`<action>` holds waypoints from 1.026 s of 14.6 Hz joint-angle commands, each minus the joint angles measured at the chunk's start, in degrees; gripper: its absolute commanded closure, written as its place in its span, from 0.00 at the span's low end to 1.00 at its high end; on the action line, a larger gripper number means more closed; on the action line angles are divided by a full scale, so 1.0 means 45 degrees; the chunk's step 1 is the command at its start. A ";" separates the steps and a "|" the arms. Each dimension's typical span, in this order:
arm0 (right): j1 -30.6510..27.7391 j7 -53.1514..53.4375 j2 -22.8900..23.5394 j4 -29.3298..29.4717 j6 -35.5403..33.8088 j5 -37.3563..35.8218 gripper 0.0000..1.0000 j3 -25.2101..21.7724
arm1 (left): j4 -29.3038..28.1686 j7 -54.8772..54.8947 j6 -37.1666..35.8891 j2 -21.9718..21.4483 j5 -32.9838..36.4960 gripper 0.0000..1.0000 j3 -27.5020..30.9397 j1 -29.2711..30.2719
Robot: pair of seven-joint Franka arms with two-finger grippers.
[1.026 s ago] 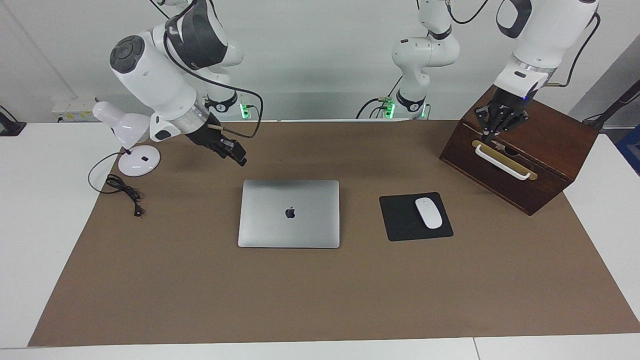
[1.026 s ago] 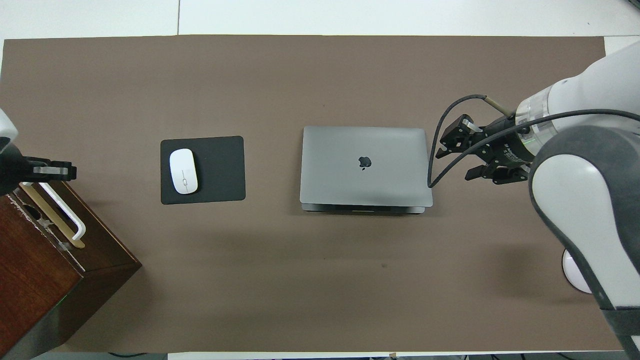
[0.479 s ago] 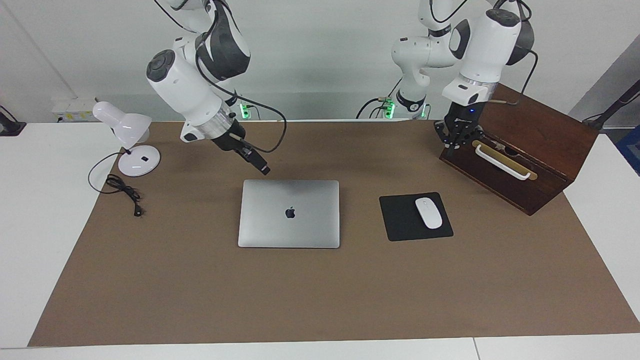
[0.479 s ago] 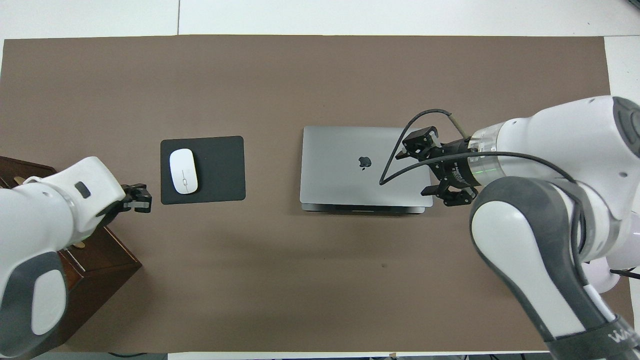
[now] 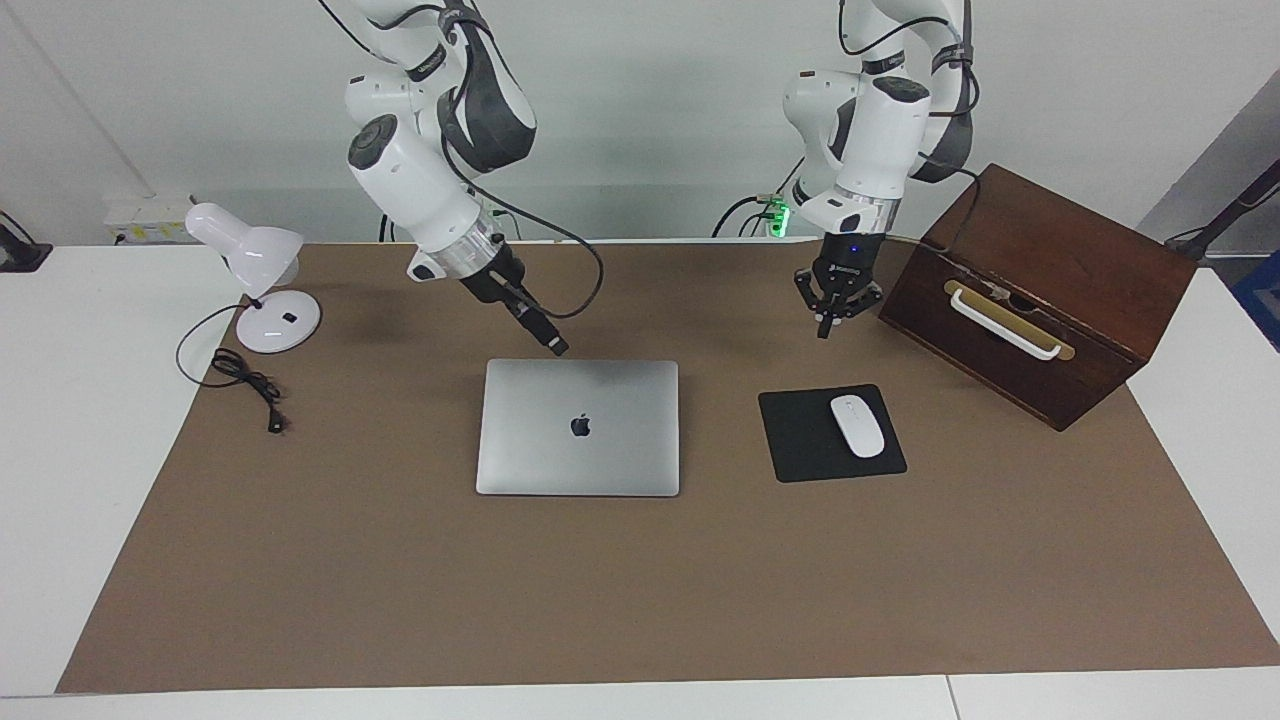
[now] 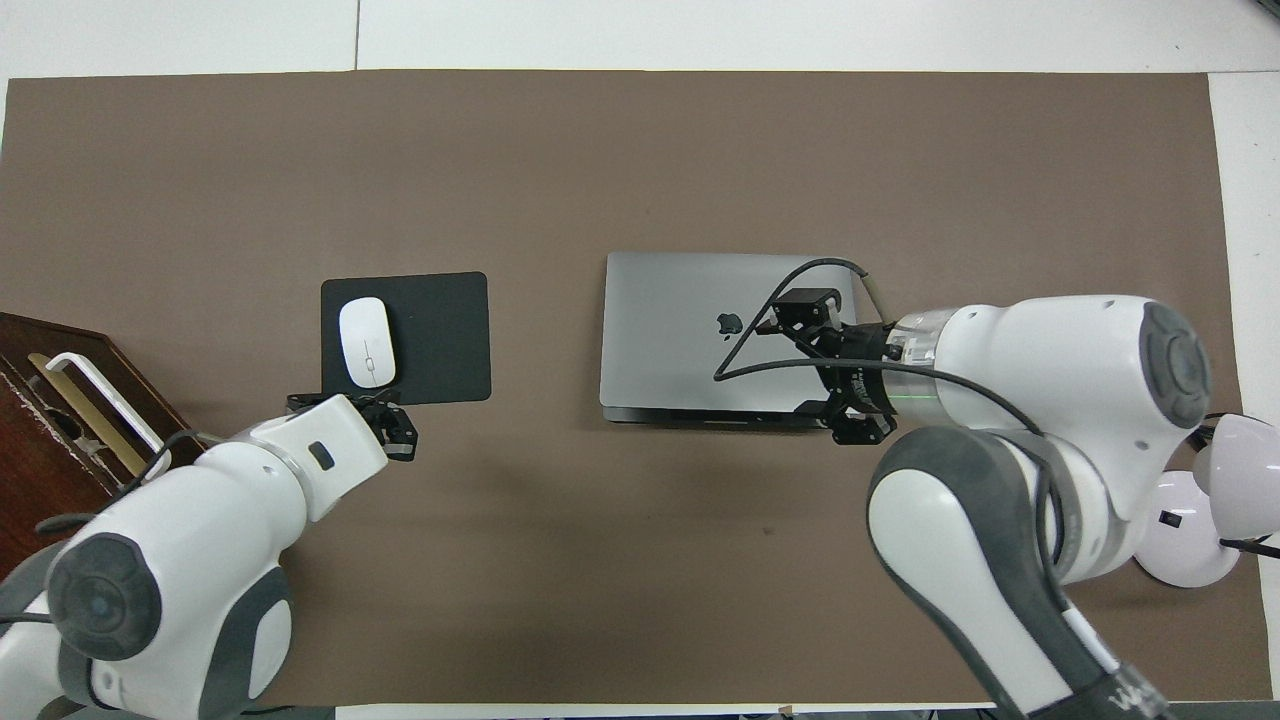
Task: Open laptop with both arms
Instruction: 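Place the left gripper at the laptop's near edge while the right gripper holds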
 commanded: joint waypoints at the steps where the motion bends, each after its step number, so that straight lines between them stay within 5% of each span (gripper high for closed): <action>1: 0.0311 0.0464 -0.0211 -0.0964 0.1377 0.0393 0.00 0.0382 | -0.0818 -0.1286 0.3063 0.1347 -0.0110 1.00 0.0191 -0.1430; 7: 0.0489 0.0484 0.0511 -0.1884 0.4151 0.0491 0.00 0.0869 | -0.0956 -0.2619 0.7265 0.3848 -0.0110 1.00 0.0191 -0.3112; 9: 0.0489 0.0485 0.0725 -0.2079 0.4834 0.0491 0.00 0.1007 | -0.0898 -0.2987 0.9488 0.5427 -0.0110 1.00 0.0190 -0.3581; 15: 0.0489 0.0270 0.1000 -0.2099 0.5502 0.1077 0.00 0.1125 | -0.0137 -0.3127 0.9675 0.6314 -0.0150 1.00 0.0191 -0.4208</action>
